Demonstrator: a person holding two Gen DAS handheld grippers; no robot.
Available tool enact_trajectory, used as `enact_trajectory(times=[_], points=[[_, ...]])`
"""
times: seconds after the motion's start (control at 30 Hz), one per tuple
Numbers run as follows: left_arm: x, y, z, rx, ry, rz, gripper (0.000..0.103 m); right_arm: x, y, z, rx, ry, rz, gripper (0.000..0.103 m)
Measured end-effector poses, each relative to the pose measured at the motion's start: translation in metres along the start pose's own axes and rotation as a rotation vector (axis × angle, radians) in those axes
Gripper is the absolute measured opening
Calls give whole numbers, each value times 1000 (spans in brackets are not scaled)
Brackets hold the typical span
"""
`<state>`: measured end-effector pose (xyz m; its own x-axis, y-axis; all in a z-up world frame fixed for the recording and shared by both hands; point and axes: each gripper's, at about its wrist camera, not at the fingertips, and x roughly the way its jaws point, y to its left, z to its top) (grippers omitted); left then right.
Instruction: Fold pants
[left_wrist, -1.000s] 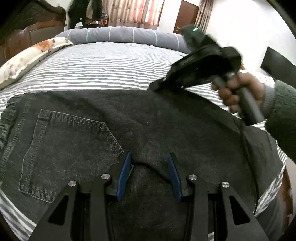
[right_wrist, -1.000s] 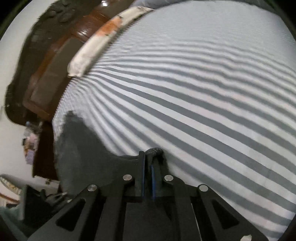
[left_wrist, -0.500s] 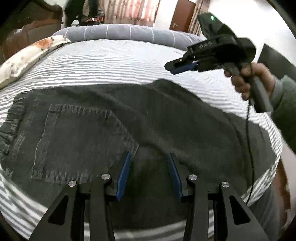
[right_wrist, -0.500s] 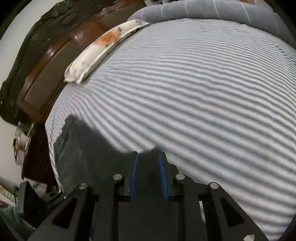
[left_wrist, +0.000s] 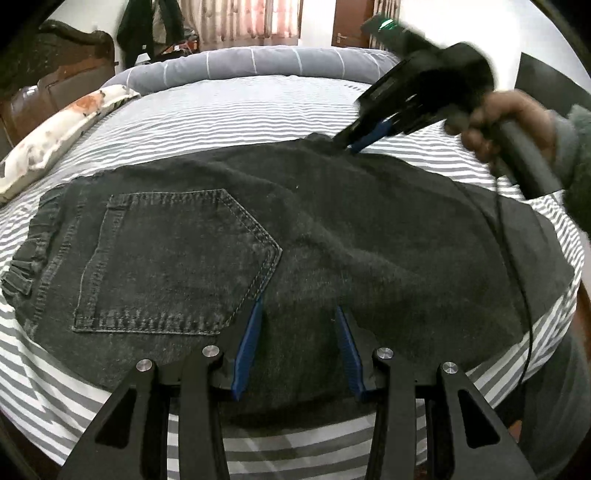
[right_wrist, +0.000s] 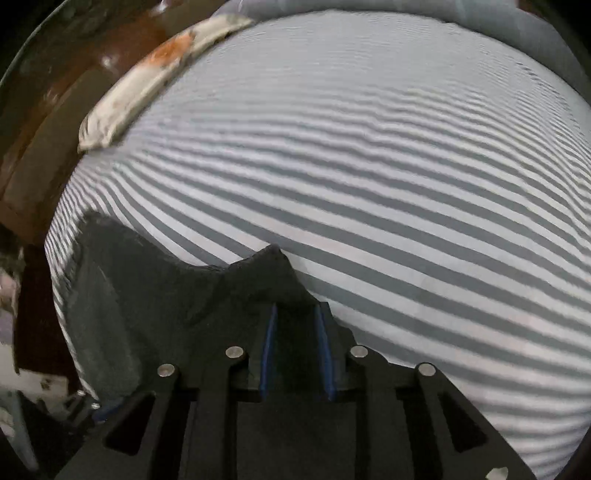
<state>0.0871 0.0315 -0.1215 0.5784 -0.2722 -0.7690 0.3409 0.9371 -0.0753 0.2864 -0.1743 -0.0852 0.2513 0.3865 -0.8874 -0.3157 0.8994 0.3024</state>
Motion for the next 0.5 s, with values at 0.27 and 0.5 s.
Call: enact_trajectory(times=[0.27, 0.5], points=[[-8, -10, -13, 43, 8, 31, 43, -124, -72, -111, 291, -167, 94, 45], [-34, -18, -2, 28, -22, -4, 43, -187, -167, -278, 669, -279, 57, 45]])
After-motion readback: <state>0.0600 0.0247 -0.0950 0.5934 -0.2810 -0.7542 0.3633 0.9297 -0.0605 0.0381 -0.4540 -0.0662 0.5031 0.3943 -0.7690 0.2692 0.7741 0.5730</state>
